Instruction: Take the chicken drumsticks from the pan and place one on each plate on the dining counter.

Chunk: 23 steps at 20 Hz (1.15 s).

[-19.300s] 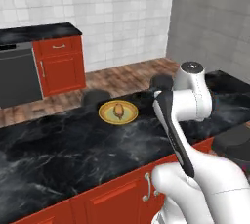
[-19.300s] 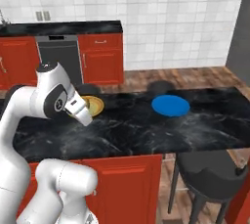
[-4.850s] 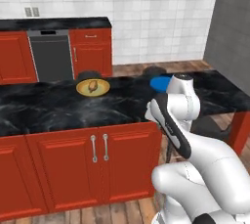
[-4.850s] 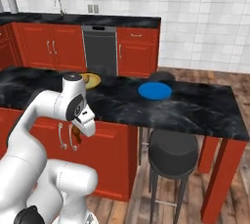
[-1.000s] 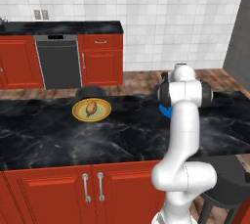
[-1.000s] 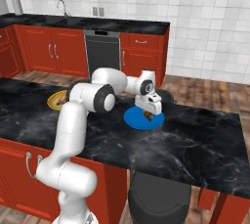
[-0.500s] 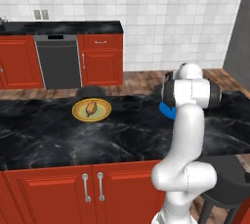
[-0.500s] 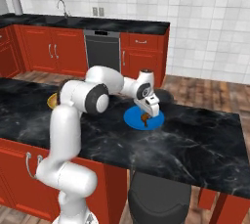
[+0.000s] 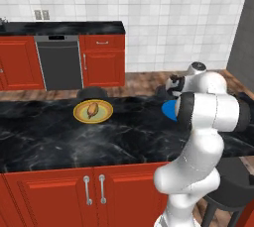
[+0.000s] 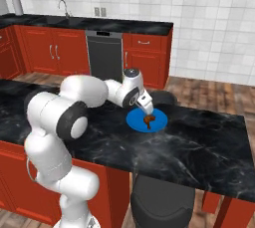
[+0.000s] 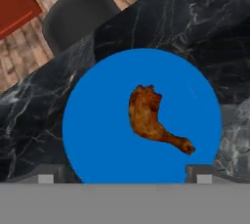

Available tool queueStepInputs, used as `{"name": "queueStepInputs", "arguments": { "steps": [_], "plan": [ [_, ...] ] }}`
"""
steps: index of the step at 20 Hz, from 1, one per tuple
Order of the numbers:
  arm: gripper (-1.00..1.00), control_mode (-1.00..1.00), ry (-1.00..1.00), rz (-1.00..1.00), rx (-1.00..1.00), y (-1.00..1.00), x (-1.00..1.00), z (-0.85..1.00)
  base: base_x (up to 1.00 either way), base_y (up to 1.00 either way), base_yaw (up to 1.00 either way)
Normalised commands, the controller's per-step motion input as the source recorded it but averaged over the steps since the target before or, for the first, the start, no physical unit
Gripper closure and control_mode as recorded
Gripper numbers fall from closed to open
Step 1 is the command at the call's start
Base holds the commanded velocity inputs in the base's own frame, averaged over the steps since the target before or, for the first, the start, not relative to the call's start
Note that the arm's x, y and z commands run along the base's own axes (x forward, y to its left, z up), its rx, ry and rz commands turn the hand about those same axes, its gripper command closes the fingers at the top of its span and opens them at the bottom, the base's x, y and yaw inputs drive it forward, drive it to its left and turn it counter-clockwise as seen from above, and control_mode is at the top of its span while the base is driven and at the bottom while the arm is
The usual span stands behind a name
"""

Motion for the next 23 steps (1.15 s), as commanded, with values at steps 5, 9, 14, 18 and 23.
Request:
{"name": "queueStepInputs", "arguments": {
  "steps": [5,9,14,18,23],
  "plan": [
    [-1.0,-1.0,-0.33,0.11,-0.22,0.5,-1.0,0.96,0.0,0.0,0.0],
    [-1.0,-1.0,-0.15,0.11,-0.25,0.54,-1.0,0.61,0.0,0.0,0.0],
    [-1.0,-1.0,-0.03,0.14,-0.16,0.41,-1.0,0.67,0.0,0.0,0.0],
    [-1.0,-1.0,0.25,0.15,0.0,0.15,-1.0,0.73,0.0,0.0,0.0],
    [-1.0,-1.0,0.53,0.14,0.0,0.1,-1.0,0.67,0.0,0.0,0.0]
  ]
}}
